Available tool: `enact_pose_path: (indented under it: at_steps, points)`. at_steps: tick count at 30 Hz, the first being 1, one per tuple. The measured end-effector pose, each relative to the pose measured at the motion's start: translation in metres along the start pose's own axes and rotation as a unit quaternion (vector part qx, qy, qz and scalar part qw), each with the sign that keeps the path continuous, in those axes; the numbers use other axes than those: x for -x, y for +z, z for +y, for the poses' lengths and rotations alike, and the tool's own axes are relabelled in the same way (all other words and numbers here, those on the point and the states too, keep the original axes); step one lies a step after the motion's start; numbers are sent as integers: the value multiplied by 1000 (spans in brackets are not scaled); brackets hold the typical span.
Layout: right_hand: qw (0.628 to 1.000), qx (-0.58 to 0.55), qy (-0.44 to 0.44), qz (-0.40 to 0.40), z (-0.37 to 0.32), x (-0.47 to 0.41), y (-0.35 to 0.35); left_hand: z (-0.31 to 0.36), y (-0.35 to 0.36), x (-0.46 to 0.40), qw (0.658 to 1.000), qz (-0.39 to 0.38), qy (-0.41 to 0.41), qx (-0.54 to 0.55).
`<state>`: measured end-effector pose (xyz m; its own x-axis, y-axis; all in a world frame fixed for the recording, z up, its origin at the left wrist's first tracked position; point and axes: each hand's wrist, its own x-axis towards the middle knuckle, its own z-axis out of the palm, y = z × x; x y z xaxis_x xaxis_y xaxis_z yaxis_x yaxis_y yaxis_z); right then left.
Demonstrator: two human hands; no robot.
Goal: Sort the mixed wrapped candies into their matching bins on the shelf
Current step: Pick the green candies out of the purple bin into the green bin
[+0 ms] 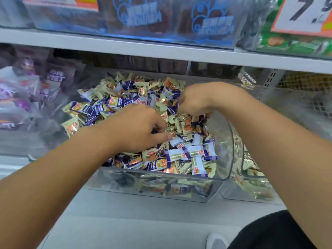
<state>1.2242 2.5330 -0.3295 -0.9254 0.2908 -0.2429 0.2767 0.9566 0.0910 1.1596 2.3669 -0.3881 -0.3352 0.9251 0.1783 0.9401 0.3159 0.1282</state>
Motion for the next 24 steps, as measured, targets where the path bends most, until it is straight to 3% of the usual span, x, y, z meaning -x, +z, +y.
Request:
enact_pose_path:
  at_steps: [4, 9, 14, 18, 24]
  points:
    - [999, 17, -23, 25, 3, 1, 0, -6, -2, -4, 1000, 15, -16, 0]
    - [996, 78, -22, -24, -3, -6, 15, -9, 0, -5, 995, 33, -49, 81]
    - [998, 13, -61, 24, 7, -5, 10, 0, 1, 0, 990, 92, -63, 89]
    - [993, -66, -100, 18, 17, 4, 6, 0, 2, -4, 983, 110, -94, 112]
    - [988, -71, -127, 60, 28, 23, 4, 9, 3, -29, 993, 58, -97, -14]
